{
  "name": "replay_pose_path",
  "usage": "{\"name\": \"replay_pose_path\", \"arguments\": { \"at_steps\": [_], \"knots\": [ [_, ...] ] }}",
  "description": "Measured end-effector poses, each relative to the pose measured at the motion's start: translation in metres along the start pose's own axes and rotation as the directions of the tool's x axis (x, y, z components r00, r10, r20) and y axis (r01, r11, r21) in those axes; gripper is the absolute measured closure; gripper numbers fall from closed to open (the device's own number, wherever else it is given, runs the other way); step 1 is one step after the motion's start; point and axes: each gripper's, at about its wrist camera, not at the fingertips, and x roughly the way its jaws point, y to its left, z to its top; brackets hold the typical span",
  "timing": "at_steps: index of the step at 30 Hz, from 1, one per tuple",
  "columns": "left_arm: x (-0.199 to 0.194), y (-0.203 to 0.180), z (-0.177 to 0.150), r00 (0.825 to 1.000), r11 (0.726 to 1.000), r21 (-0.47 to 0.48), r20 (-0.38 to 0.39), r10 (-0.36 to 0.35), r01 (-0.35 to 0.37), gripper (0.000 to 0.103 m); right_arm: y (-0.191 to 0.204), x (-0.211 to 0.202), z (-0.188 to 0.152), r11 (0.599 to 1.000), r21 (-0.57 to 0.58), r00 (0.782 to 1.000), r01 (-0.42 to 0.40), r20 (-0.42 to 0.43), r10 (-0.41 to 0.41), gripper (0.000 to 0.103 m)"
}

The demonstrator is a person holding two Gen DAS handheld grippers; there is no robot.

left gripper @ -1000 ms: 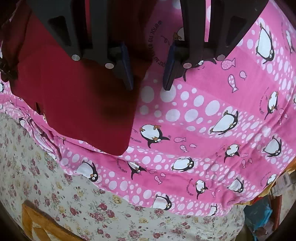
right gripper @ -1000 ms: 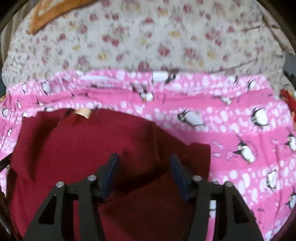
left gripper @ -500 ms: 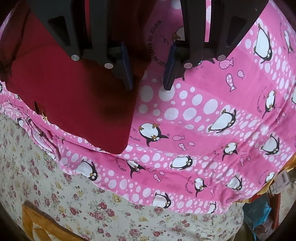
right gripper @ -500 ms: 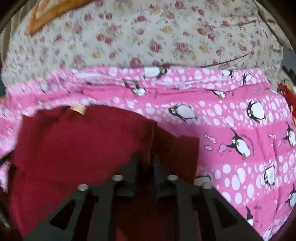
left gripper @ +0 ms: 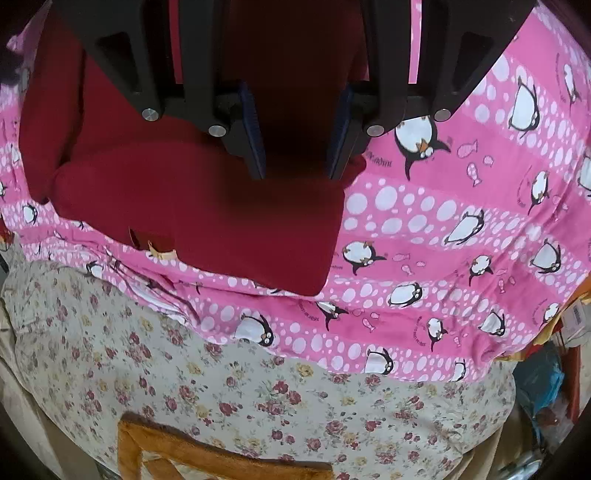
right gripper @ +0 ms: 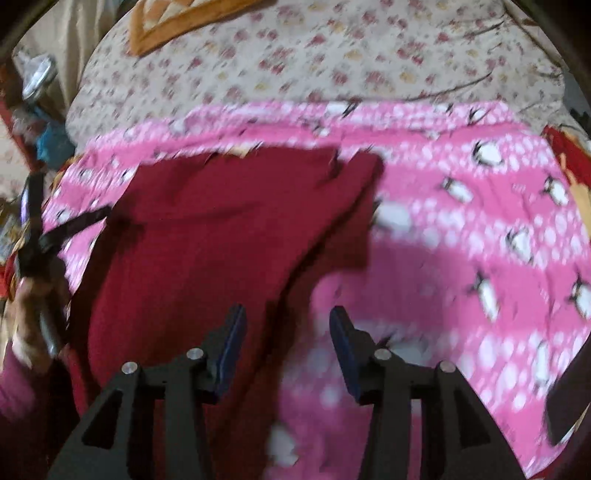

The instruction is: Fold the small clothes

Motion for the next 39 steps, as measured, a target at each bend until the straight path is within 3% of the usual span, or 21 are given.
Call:
{"name": "replay_pose_path", "arguments": {
  "at_steps": [7,12,17,20,28,39],
  "knots": [
    [-0.006,0.015,-0.005,1.000,0.998,-0.058,-0.011,-0.005,0.005,0.089,0.025,0.003,-0.042,0.995,-0.010,0.990,-0.103,-0.094,0.102,0.054],
    [-0.010,0.018,-0.005,1.000,0.997,-0.070,-0.007,-0.009,0.008,0.089,0.033,0.021,-0.056,0.993,-0.005,0.984,-0.118,-0.138,0.117,0.057],
    [-0.012,0.021,-0.002,1.000,0.997,-0.080,-0.004,-0.017,0.016,0.089,0.048,0.030,-0.057,0.992,-0.087,0.987,-0.096,-0.135,0.083,0.087],
    [-0.016,0.024,0.001,1.000,0.995,-0.096,0.005,-0.031,0.031,0.089,0.056,0.022,-0.045,0.987,-0.103,0.987,-0.124,-0.112,0.113,0.097],
    [-0.016,0.034,0.005,0.999,0.991,-0.130,0.007,-0.041,0.041,0.089,0.084,0.013,0.009,0.972,-0.134,0.980,-0.194,0.006,0.197,0.097],
    [-0.018,0.027,0.007,1.000,0.996,-0.086,0.016,-0.017,0.019,0.089,0.101,0.042,0.024,0.969,-0.125,0.977,-0.211,-0.017,0.211,0.097]
  ]
}}
